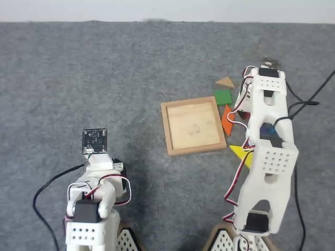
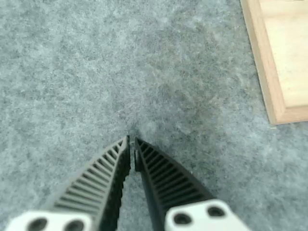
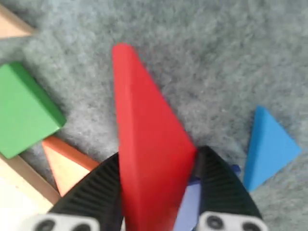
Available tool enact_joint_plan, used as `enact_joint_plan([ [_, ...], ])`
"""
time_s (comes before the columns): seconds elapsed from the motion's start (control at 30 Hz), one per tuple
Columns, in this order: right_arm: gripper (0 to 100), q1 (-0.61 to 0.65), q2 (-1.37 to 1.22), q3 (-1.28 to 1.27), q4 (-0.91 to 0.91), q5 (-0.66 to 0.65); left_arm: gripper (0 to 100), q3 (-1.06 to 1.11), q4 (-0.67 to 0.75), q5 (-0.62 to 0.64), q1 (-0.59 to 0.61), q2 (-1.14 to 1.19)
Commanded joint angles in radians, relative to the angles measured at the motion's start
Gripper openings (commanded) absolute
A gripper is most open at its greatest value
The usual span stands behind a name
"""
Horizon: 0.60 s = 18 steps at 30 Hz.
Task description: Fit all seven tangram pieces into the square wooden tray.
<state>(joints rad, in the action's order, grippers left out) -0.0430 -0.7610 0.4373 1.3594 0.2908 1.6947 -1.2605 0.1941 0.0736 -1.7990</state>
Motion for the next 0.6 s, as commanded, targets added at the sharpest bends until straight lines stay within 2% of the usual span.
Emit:
enact_joint_plan([
  [0.0, 11.4, 0.004, 0.050, 0.025, 0.004, -0.025, 1, -0.012, -0.002, -0.011, 0.006, -0.020],
  [0.43, 16.9, -0.019, 0.090, 0.031, -0.065, -0.218, 1, -0.012, -0.002, -0.011, 0.006, -0.020],
  [0.57, 16.9, -0.018, 0.101, 0.035, -0.125, -0.328, 1, -0.012, -0.002, -0.011, 0.006, -0.020],
])
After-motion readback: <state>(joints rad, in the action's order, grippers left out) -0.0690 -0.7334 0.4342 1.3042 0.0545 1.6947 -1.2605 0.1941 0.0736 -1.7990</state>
